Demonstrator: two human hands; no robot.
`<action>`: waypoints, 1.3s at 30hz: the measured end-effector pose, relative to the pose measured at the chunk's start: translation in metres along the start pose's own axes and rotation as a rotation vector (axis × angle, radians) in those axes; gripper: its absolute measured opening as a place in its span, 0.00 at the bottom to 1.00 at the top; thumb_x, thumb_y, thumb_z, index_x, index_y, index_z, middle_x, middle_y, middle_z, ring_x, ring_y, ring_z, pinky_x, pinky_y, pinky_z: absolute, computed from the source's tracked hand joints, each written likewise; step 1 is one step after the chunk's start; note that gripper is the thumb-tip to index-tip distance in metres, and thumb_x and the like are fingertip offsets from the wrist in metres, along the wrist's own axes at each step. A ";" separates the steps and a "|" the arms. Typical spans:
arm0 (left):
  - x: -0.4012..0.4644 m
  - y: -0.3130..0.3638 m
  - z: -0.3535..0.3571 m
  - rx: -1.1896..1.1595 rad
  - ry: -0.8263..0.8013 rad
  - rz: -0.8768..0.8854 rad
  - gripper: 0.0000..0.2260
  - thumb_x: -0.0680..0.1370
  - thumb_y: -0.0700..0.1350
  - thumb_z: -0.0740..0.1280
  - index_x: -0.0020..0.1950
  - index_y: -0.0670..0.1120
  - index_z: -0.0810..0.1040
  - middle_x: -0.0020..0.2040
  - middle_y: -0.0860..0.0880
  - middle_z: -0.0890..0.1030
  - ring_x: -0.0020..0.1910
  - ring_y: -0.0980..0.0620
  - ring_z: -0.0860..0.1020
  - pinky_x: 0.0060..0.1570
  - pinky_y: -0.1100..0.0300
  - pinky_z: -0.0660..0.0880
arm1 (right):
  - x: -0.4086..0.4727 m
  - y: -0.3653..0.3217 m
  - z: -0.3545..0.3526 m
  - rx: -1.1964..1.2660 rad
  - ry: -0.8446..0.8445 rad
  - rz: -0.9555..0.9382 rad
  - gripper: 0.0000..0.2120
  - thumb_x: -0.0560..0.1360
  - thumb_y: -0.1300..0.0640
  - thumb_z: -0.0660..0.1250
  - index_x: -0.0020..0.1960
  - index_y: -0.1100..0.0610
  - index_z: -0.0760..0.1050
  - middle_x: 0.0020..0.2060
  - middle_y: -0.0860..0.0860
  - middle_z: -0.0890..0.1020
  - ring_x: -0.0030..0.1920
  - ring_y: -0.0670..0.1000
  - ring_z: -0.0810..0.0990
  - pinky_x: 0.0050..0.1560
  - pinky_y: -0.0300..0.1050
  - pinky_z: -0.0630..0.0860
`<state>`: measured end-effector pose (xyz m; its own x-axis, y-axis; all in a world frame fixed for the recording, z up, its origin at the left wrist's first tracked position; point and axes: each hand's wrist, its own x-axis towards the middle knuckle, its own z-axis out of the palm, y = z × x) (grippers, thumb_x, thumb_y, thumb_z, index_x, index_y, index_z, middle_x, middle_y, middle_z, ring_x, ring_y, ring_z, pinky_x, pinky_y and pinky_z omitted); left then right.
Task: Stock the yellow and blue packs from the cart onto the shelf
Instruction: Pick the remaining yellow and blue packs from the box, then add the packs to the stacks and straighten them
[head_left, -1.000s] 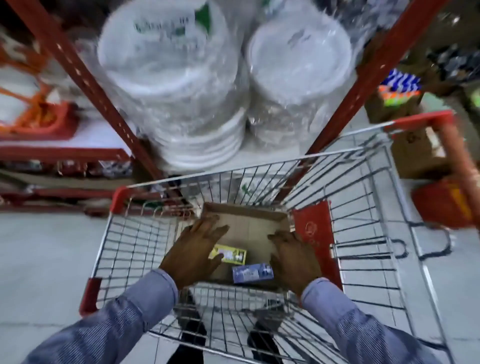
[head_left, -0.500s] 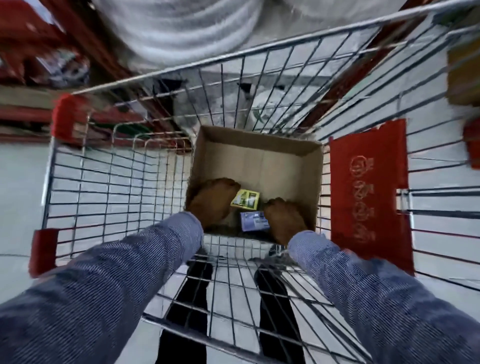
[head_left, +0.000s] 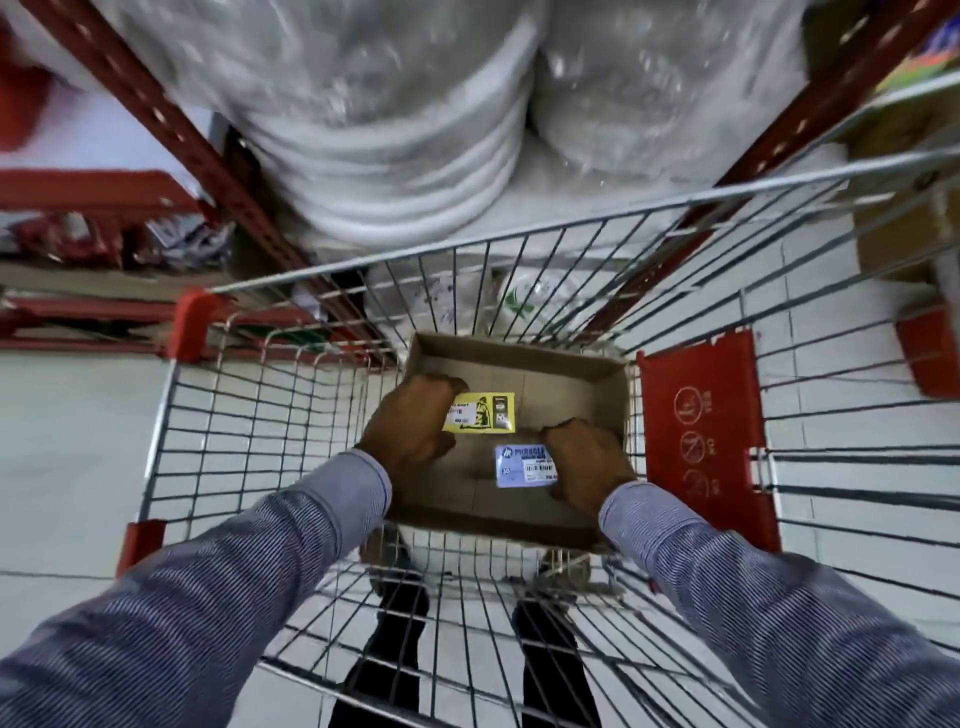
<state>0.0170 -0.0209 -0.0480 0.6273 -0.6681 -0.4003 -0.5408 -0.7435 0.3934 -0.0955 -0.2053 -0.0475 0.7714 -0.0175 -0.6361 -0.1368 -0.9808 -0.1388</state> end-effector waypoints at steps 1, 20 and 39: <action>-0.008 0.002 -0.012 -0.010 0.041 -0.004 0.21 0.67 0.45 0.76 0.60 0.50 0.78 0.53 0.46 0.84 0.51 0.43 0.82 0.48 0.52 0.80 | -0.006 -0.001 -0.010 -0.005 0.013 0.005 0.19 0.66 0.55 0.76 0.55 0.55 0.75 0.54 0.56 0.81 0.53 0.58 0.80 0.51 0.50 0.77; -0.186 0.103 -0.396 0.104 0.769 0.143 0.28 0.62 0.46 0.83 0.60 0.46 0.81 0.54 0.46 0.85 0.50 0.47 0.84 0.52 0.57 0.78 | -0.225 -0.046 -0.357 -0.111 0.759 -0.092 0.23 0.62 0.41 0.76 0.51 0.50 0.76 0.46 0.50 0.82 0.47 0.53 0.78 0.38 0.45 0.70; -0.194 0.176 -0.598 0.116 1.186 0.326 0.28 0.63 0.45 0.82 0.62 0.51 0.80 0.56 0.53 0.85 0.53 0.56 0.82 0.57 0.56 0.80 | -0.342 -0.053 -0.565 -0.140 1.424 0.041 0.23 0.63 0.43 0.76 0.55 0.48 0.76 0.48 0.48 0.83 0.48 0.53 0.79 0.44 0.46 0.76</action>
<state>0.1357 -0.0039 0.5939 0.5414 -0.4271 0.7242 -0.7756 -0.5862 0.2342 -0.0009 -0.2572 0.6061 0.7350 -0.1402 0.6634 -0.1774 -0.9841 -0.0115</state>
